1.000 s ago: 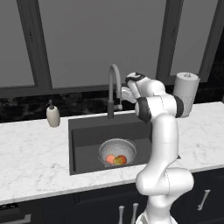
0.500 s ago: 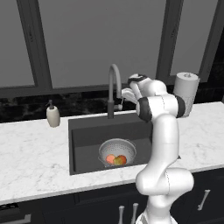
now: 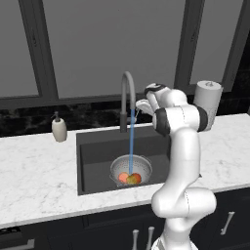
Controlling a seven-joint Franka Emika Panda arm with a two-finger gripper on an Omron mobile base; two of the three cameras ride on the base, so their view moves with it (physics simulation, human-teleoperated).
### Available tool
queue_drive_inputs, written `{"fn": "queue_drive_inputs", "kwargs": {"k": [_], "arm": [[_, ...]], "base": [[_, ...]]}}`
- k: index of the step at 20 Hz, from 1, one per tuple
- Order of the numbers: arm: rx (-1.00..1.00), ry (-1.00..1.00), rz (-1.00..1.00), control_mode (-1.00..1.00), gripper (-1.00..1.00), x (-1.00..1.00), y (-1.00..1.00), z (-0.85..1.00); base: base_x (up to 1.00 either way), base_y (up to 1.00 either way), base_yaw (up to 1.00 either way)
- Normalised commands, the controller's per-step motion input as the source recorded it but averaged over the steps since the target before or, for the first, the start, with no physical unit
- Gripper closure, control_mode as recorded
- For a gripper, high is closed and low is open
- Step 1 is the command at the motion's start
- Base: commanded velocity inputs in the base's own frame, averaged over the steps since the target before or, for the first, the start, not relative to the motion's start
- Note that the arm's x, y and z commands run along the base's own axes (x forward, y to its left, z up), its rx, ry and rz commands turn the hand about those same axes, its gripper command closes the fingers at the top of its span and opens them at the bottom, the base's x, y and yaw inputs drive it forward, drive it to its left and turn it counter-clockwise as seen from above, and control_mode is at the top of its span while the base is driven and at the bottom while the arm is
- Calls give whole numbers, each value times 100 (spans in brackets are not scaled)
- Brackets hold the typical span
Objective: Put the colander in the sink, put the orange, peach, kiwi in the colander, and turn on the sink faucet and pour water over the colander.
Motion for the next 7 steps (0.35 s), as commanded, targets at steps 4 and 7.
{"fn": "queue_drive_inputs", "kwargs": {"k": [4, 7], "arm": [[0, 0, 0, -100, 100, -10, -26, 13], [0, -4, 0, -100, 100, -18, -24, 23]], "base": [[0, 0, 0], [0, 0, 0]]}}
